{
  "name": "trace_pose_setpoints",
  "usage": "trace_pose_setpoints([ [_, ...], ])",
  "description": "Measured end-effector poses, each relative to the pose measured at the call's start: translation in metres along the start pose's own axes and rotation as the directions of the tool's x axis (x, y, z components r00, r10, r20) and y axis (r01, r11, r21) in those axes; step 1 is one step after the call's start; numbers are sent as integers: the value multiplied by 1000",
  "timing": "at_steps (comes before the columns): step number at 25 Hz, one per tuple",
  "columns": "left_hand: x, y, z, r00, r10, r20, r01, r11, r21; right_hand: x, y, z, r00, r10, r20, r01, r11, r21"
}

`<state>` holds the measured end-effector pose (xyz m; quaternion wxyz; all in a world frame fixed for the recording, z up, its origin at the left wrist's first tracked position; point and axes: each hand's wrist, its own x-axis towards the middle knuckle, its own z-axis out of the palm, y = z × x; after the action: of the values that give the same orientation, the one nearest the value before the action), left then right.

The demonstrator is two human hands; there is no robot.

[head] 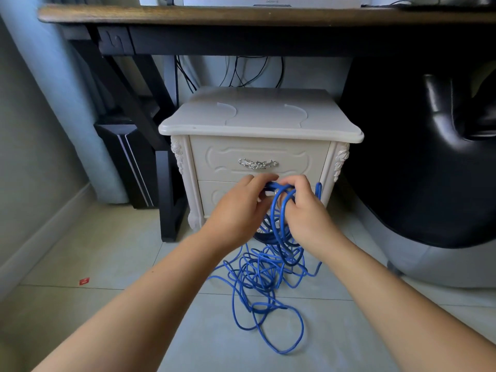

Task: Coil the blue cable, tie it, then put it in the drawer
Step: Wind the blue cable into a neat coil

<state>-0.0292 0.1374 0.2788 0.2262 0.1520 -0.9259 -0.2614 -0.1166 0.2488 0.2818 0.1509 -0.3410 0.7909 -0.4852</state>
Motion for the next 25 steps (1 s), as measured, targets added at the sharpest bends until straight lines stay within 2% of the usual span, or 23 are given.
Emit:
trace_pose_setpoints([
  [2,4,-2,-3,998,-53,-15,53,998,-30,0,1,2,1000,-18,20,17,996,93],
  [3,5,-5,-7,994,-102,-47,100,994,-35,4,2,0,1000,-10,14,7,981,196],
  [5,6,-16,-18,965,-226,-132,217,973,-83,15,6,-15,993,106,52,-118,901,417],
  [6,5,-23,-23,945,-279,-172,261,958,-123,16,8,-27,974,187,129,-226,863,452],
  [7,2,-29,-28,930,-304,-208,277,949,-151,17,11,-40,937,272,218,-337,869,363],
  [8,0,-32,-31,924,-300,-238,268,950,-158,16,13,-51,883,373,285,-420,899,123],
  [9,-1,-32,-33,924,-280,-262,247,957,-150,16,17,-56,844,440,307,-423,898,-123],
  [10,-1,-31,-34,926,-252,-281,221,965,-137,17,15,-55,858,432,277,-371,895,-247],
  [11,-1,-28,-33,929,-224,-294,193,972,-131,19,13,-49,916,337,219,-291,931,-219],
  [12,0,-24,-33,931,-198,-306,164,977,-134,22,10,-40,969,195,151,-186,980,-72],
  [13,0,-20,-32,932,-172,-319,135,981,-136,21,5,-29,988,74,135,-90,989,116],
  [14,0,-17,-31,932,-140,-334,101,986,-131,18,-1,-19,983,-14,182,-42,952,304],
  [15,0,-15,-31,931,-108,-348,68,990,-124,15,-5,-10,966,-58,252,-60,898,436],
  [17,-2,-14,-31,925,-93,-369,40,988,-149,12,-4,1,929,-60,366,-154,835,528],
  [18,-2,-14,-29,919,-122,-374,52,980,-192,11,-4,1,927,-51,371,-168,829,533],
  [21,-5,-13,-25,906,-267,-329,115,903,-415,12,-6,2,957,-78,281,-116,782,612],
  [23,-6,-15,-23,916,-331,-227,164,825,-541,13,-11,2,977,-75,199,-84,723,686],
  [25,-8,-15,-23,934,-353,-56,232,718,-656,13,-12,1,988,-36,151,-78,722,687],
])
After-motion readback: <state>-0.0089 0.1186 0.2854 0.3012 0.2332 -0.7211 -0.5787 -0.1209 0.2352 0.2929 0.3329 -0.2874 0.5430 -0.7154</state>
